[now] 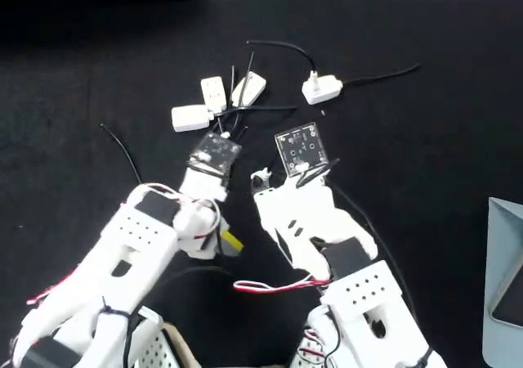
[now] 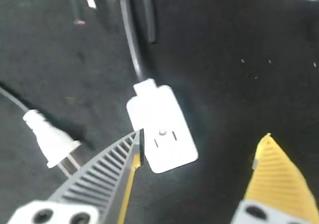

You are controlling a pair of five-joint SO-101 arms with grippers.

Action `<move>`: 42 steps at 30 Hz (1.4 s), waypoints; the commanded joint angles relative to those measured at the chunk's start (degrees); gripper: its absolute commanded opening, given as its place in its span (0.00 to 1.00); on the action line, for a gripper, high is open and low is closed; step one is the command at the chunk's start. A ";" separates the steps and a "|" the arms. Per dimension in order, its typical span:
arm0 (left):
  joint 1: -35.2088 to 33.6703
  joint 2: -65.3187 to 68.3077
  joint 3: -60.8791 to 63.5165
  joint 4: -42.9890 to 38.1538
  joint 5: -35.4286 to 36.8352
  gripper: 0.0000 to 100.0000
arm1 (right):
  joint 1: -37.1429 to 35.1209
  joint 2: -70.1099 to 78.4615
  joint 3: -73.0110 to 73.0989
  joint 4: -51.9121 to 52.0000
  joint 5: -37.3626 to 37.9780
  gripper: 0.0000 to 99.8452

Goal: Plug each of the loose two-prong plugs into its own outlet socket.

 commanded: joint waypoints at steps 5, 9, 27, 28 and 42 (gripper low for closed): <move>3.91 11.16 -1.54 -3.52 0.70 0.33 | 0.97 -1.01 -1.63 -0.88 -0.09 0.01; -1.45 18.73 -2.86 -5.54 0.00 0.28 | 0.97 -1.01 -1.63 -0.88 -0.09 0.01; -21.76 21.89 -12.70 2.90 -10.11 0.28 | 0.97 -1.01 -1.45 -0.88 -0.09 0.01; -22.20 21.89 -13.58 2.90 -10.02 0.28 | 0.97 -1.01 -1.45 -0.88 -0.09 0.01; -27.12 21.89 -22.55 6.86 -15.47 0.28 | 0.88 -1.01 -1.45 -0.88 -0.09 0.01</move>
